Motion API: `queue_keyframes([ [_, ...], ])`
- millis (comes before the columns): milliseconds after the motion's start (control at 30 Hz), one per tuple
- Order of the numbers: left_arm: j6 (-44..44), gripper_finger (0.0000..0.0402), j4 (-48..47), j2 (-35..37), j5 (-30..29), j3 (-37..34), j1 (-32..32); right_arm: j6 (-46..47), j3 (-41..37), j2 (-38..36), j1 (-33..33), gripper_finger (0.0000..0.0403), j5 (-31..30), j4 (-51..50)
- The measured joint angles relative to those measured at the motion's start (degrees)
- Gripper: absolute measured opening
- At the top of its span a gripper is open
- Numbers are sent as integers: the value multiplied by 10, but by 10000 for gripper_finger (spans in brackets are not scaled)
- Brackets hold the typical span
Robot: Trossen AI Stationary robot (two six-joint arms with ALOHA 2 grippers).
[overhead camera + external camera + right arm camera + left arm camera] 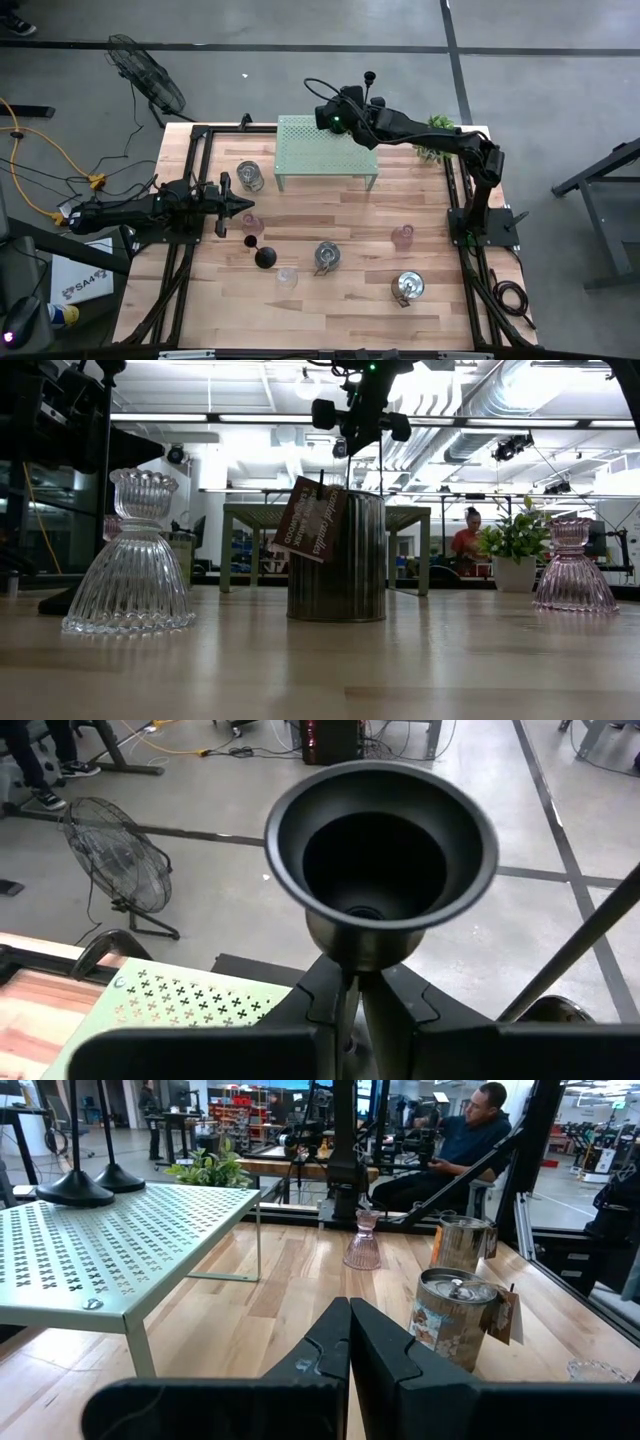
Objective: Pick & Place candle stick holders
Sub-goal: Put the right black candle holder on the shelf aligned with the black candle holder, then put the bottom silver scented candle on the shelf
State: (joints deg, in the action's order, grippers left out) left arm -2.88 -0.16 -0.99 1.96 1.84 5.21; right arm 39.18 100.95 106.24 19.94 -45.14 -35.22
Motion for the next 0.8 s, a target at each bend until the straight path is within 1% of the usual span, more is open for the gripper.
queue_keyframes([
  [333, 0, 0, 0, 0, 0, 0, 0, 0, 0, 0, 0, 21, 5, 0],
  [400, 0, 0, 0, 0, 0, 0, 0, 1, 0, 0, 0, 26, 6, 0],
  [467, 0, 0, 0, 0, 0, 0, 0, 1, -1, 1, 0, 41, 12, -1],
  [667, 0, 0, 0, 0, 0, 0, 0, 1, -1, 2, 0, 106, 10, 2],
  [800, 0, 0, 0, 0, 0, 0, 0, 2, -1, 2, 0, 130, 9, 2],
])
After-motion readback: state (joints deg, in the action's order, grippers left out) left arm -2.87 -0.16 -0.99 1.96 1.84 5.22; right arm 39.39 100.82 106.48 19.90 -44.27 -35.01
